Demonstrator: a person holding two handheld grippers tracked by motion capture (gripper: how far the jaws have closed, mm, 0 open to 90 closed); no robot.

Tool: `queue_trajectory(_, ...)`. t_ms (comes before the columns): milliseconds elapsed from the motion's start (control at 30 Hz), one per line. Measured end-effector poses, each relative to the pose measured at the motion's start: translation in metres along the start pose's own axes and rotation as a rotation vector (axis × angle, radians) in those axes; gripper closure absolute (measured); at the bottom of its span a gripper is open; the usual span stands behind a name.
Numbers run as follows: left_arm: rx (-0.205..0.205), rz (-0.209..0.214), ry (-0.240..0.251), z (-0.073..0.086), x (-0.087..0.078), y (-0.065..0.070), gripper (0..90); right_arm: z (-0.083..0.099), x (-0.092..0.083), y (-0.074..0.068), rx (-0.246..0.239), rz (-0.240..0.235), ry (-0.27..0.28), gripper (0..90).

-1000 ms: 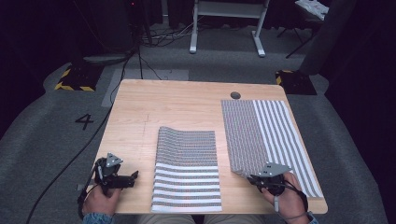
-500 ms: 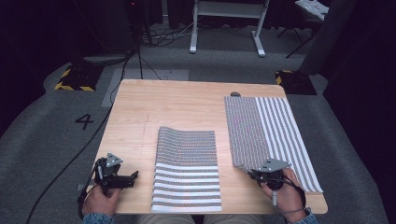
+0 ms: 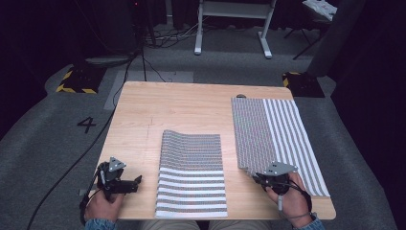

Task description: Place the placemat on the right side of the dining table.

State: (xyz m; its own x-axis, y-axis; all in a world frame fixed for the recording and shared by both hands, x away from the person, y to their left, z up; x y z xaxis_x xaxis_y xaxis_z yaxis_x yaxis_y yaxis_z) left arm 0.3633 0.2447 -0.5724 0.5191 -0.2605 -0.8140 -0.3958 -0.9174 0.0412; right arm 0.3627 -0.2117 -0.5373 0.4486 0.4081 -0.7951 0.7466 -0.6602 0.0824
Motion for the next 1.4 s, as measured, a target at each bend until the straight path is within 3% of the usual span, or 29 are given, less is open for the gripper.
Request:
queue_trajectory(400,0.0,0.0,0.0,0.0,0.0,0.0,0.5,0.002,-0.01,-0.002,0.016,-0.004,0.012,78.7)
queue_trajectory(467,0.0,0.0,0.0,0.0,0.0,0.0,0.5,0.002,-0.01,-0.004,0.022,-0.023,0.016,69.4)
queue_trajectory(533,0.0,0.0,0.0,0.0,0.0,0.0,0.4,-0.004,-0.012,-0.011,0.069,-0.067,0.07,62.4)
queue_trajectory(667,0.0,0.003,-0.002,0.0,0.0,0.0,0.5,-0.013,-0.023,-0.019,0.073,-0.102,0.11,67.0)
queue_trajectory(767,0.0,0.0,0.0,0.0,0.0,0.0,0.5,-0.012,-0.021,-0.019,0.064,-0.105,0.088,73.7)
queue_trajectory(1067,0.0,-0.001,0.0,0.0,0.0,0.0,0.4,0.009,0.011,-0.03,0.044,-0.136,-0.044,77.7)
queue_trajectory(1333,0.0,-0.001,0.0,0.0,0.0,0.0,0.5,0.01,0.011,-0.032,0.023,-0.09,-0.02,77.5)
queue_trajectory(1400,-0.001,-0.001,0.0,0.0,0.0,0.0,0.5,0.01,0.011,-0.035,0.055,-0.099,-0.016,67.5)
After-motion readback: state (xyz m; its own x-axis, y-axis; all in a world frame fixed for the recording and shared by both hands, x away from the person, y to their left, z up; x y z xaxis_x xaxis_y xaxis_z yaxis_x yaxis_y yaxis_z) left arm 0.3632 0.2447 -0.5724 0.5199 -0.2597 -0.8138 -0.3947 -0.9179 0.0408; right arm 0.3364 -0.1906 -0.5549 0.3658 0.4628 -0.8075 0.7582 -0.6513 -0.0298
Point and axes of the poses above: each handheld gripper's, and its own axes: x roughly forward along the jaws, z roughly out of its underside, y roughly to its right, the point moved 9 cm from there along x, roughly forward along the jaws, and after that the axes turned 6 degrees about -y, right-handed, at the moved point
